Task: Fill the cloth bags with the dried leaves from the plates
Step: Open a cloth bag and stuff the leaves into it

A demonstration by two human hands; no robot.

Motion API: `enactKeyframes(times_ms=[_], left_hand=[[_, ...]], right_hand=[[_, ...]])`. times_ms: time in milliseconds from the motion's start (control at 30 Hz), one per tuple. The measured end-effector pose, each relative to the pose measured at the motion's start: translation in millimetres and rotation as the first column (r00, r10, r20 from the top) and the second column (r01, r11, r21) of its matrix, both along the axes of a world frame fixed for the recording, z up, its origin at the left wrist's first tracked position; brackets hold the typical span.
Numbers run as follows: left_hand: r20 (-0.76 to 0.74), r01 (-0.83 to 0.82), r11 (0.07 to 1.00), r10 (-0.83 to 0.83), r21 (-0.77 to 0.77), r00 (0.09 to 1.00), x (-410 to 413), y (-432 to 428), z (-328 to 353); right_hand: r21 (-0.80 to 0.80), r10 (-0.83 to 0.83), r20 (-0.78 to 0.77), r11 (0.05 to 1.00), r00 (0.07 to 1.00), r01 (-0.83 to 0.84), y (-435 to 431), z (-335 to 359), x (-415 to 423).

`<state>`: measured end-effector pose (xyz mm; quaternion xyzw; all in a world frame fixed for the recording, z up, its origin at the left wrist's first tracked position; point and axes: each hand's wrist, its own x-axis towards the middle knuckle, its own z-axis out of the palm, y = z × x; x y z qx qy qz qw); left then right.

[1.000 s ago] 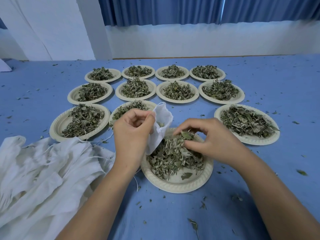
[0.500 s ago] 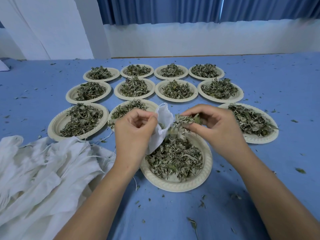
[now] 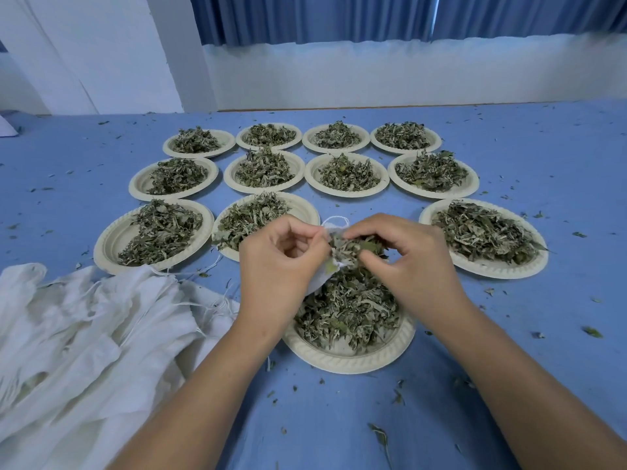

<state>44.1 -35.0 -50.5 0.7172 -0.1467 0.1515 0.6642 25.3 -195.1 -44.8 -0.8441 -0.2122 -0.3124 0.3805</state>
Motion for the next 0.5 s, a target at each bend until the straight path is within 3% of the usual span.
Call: enactKeyframes(times_ms=[67,133,233,300,367,500], left_hand=[[0.014,0.021,1.000,-0.021,0.020,1.000,-0.8,-1.2,-1.1],[0.019,0.023,0.999,-0.023,0.033,1.000,-0.7,-2.7,-2.7],[0.031,-0.018,1.000,0.018,0.020,0.999,1.3,-1.7,-4.5],[0.050,-0.031,0.999,0.029,0.026,0.998,2.1,-0.9,-4.9],[0.066,0.003,0.999,-0.006,0.045,0.998,0.2,-2.2,-4.8],[0.055,0.093,0.994,-0.095,0.052,0.994,-3.2,-4.1,-5.4]], right_hand=[[-0.124,0.022,0.003,0.992,1.000,-0.022,1.5,-1.7,1.8],[-0.151,0.056,-0.053,0.987,0.997,-0.064,3.6,-3.1,2.0],[0.039,0.155,-0.162,0.988,0.975,-0.151,3.5,-0.1,-0.8],[0.065,0.143,-0.091,0.988,0.986,-0.137,2.6,1.2,-1.2],[-0.020,0.091,0.023,0.996,0.996,-0.091,3.2,-0.1,-0.5],[-0.149,0.045,0.026,0.988,0.999,-0.040,7.7,-3.0,1.3]])
